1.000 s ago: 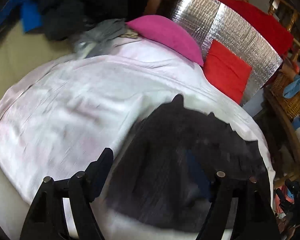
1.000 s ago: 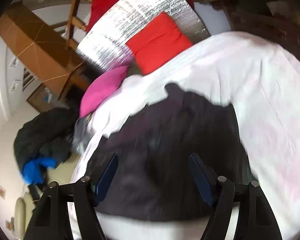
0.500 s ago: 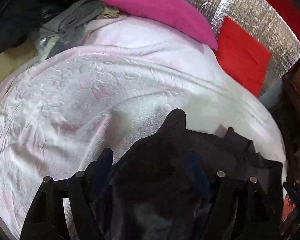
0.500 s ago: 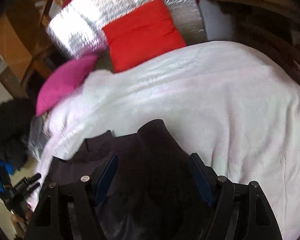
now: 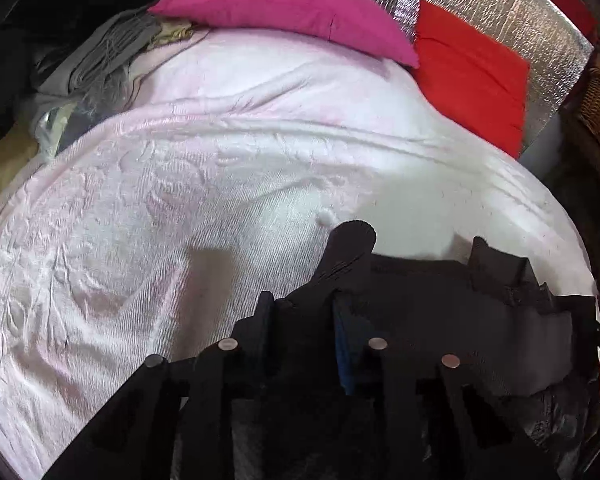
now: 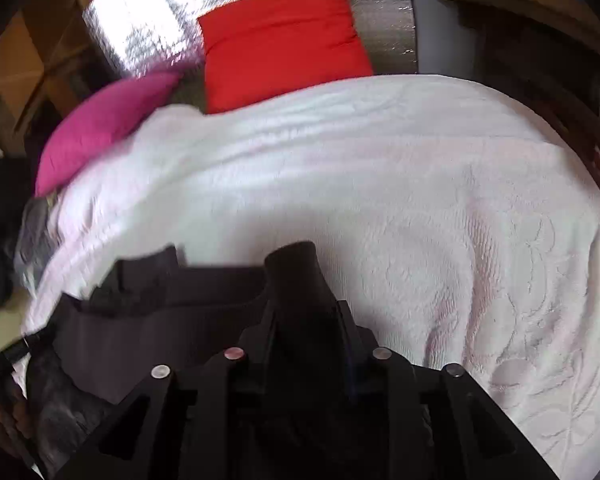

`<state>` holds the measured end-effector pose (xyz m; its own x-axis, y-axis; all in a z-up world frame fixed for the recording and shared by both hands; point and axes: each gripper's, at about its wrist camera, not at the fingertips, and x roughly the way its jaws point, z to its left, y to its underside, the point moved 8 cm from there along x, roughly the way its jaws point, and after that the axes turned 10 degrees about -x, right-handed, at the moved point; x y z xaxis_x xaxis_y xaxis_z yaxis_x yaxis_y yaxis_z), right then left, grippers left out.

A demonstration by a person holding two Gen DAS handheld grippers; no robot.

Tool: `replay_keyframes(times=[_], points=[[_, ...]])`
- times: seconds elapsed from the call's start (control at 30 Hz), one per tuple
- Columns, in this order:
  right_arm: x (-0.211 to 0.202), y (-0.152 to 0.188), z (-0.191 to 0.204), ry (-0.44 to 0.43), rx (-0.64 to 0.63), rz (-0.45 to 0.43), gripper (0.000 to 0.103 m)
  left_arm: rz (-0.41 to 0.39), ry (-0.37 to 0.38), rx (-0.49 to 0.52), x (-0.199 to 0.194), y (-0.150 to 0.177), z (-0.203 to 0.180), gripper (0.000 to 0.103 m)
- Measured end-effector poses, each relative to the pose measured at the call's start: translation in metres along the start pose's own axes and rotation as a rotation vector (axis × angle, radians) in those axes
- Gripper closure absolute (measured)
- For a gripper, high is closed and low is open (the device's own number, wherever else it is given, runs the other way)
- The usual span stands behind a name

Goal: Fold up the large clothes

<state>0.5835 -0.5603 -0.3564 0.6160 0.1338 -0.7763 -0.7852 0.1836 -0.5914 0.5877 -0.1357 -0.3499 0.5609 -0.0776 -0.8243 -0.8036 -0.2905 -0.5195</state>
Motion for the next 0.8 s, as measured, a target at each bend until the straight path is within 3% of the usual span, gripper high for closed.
replay_keyframes(times=[0.33,0.47,0.57,0.6,0.63,0.67,0.7,0.8], points=[[-0.005,-0.009,-0.017,-0.026,0.101,-0.052,0.08,-0.108,0.0,-0.043,-0.01,-0.017,0.001,0.077],[0.0,-0.007,-0.02,-0.064,0.128,-0.028,0.08,-0.065,-0.051,-0.03,0.008,-0.01,0.005,0.075],[0.0,-0.003,-0.025,-0.174,0.223,-0.005,0.077,-0.041,-0.073,-0.022,0.016,-0.005,0.008,0.071],[0.001,-0.002,-0.028,-0.189,0.249,0.008,0.068,-0.048,-0.074,-0.021,0.014,-0.005,0.008,0.069],[0.0,-0.001,-0.03,-0.197,0.273,0.022,0.039,-0.056,-0.069,-0.02,0.011,-0.005,0.008,0.069],[-0.002,0.0,-0.033,-0.202,0.285,0.011,0.023,-0.063,-0.065,-0.017,0.009,-0.004,0.006,0.068],[-0.006,-0.001,-0.033,-0.202,0.286,-0.015,0.016,-0.064,-0.064,-0.014,0.008,-0.003,0.005,0.068],[-0.012,-0.006,-0.028,-0.186,0.224,-0.069,0.016,-0.068,-0.067,-0.004,0.007,0.0,0.002,0.068]])
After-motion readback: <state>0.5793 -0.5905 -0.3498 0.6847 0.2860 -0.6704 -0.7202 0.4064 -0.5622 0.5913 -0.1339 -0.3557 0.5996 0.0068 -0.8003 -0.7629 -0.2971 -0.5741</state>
